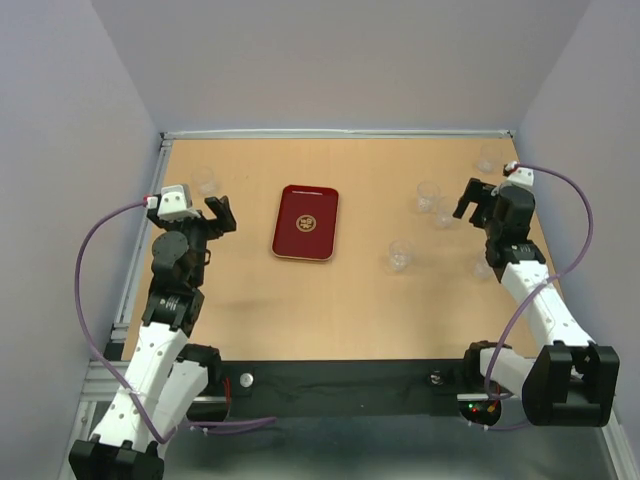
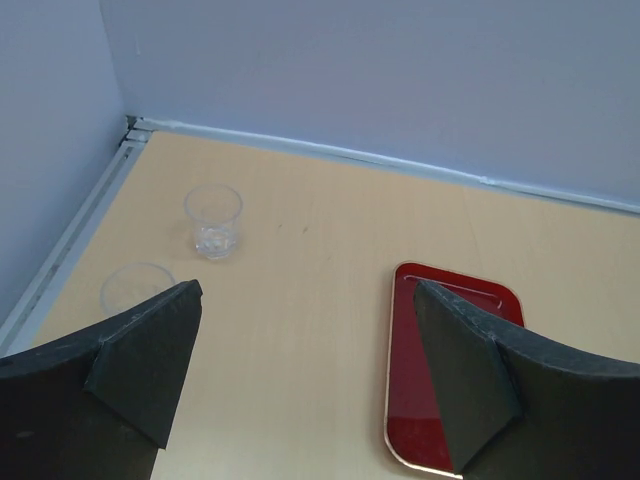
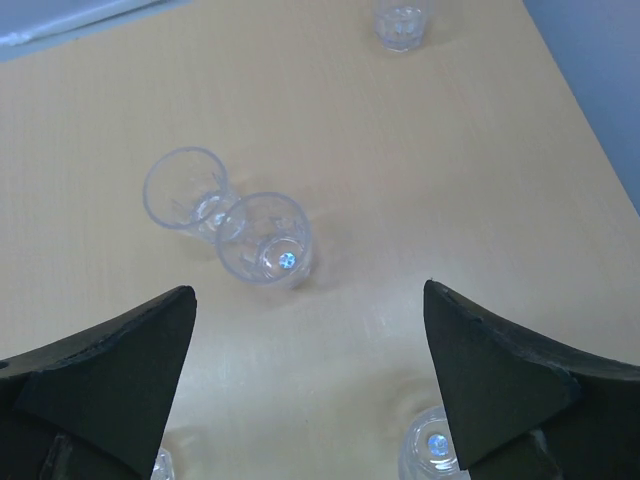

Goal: Place the glasses into the tray

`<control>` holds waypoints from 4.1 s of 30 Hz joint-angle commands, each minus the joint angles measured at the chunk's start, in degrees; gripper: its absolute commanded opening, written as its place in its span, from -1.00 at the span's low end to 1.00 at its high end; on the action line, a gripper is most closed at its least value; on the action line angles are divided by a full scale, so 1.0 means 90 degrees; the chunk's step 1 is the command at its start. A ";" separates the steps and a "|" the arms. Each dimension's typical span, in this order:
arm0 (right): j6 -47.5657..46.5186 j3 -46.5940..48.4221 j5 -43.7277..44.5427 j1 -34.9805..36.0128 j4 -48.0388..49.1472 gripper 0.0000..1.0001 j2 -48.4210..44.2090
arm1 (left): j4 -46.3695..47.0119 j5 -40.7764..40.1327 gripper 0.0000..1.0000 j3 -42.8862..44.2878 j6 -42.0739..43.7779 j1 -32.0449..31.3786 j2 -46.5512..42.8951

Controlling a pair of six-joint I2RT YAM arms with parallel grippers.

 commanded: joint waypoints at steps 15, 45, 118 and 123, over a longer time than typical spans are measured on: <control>-0.2437 0.0121 -0.5061 0.0005 -0.0594 1.00 -0.0755 | -0.0371 0.2145 0.97 0.2126 -0.1747 0.1522 0.2794; -0.2720 0.0141 -0.4546 0.0005 -0.0721 1.00 -0.0619 | -0.2197 0.1777 0.14 0.6247 -0.1358 0.2581 0.8275; -0.3003 0.0101 -0.4155 0.0005 -0.0731 1.00 -0.0599 | -0.2373 0.2597 -1.00 0.6609 0.0234 -0.0378 0.8716; -0.3013 0.0101 -0.4155 0.0005 -0.0721 1.00 -0.0599 | -0.2441 0.2402 -1.00 0.6550 0.0312 -0.0476 0.8774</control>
